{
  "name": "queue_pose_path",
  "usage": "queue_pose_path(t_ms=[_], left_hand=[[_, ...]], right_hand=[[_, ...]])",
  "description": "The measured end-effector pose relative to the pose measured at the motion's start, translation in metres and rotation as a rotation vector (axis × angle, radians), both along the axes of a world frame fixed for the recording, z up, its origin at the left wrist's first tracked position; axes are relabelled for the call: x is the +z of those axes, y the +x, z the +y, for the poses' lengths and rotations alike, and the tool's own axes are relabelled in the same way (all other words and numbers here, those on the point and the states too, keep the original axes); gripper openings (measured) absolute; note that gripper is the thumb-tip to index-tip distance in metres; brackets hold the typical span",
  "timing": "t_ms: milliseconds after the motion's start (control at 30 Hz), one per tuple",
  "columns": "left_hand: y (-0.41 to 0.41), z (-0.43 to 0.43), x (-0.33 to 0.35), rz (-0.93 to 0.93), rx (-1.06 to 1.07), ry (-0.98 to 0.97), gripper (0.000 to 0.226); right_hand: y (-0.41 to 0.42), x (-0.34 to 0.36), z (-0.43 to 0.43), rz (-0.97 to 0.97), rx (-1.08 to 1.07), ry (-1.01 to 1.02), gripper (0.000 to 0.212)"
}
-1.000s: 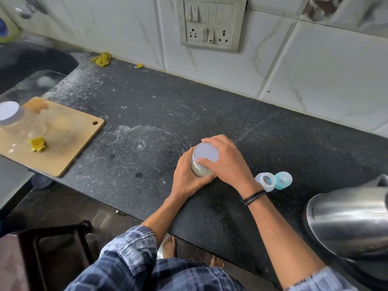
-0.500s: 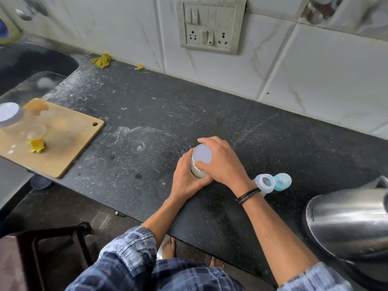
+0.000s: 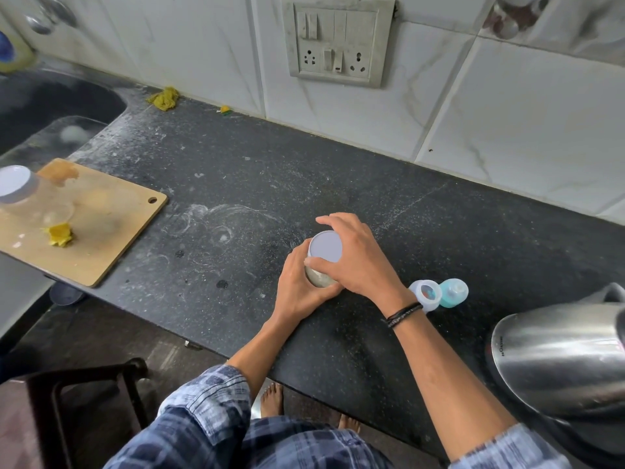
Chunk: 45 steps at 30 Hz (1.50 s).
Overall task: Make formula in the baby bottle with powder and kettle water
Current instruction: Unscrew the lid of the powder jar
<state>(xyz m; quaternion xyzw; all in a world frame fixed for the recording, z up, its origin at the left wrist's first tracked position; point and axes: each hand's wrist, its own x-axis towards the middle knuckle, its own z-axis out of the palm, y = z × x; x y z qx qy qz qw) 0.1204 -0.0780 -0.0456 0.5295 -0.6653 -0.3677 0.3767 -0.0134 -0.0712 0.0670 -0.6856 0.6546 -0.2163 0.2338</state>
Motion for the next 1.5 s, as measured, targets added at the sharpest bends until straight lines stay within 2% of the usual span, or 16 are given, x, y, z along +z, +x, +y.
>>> queue_pose_path(t_ms=[400,600,800,967,1167,1333,1500], left_hand=[[0.001,0.000,0.001,0.012,-0.008,-0.015,0.089],[0.001,0.000,0.000,0.013,-0.011,-0.019,0.090],[0.002,-0.001,-0.001,0.005,-0.011,-0.017,0.091],[0.001,0.001,0.007,0.007,-0.025,-0.059,0.085],[0.002,-0.001,-0.002,0.004,-0.012,-0.022,0.091],[0.001,-0.001,-0.001,0.000,-0.014,-0.025,0.090],[0.003,-0.001,-0.002,-0.002,-0.014,-0.011,0.092]], right_hand=[[0.001,-0.001,0.001,0.017,-0.045,0.029,0.074],[-0.004,0.001,0.002,-0.063,-0.015,0.030,0.076],[-0.006,-0.002,0.002,-0.063,-0.001,0.073,0.079],[-0.008,0.000,0.002,-0.138,-0.036,-0.029,0.077],[-0.006,-0.009,0.006,-0.100,-0.052,0.025,0.080],[-0.006,-0.009,0.006,-0.106,-0.047,-0.064,0.079],[-0.002,-0.012,0.008,-0.101,-0.036,0.004,0.077]])
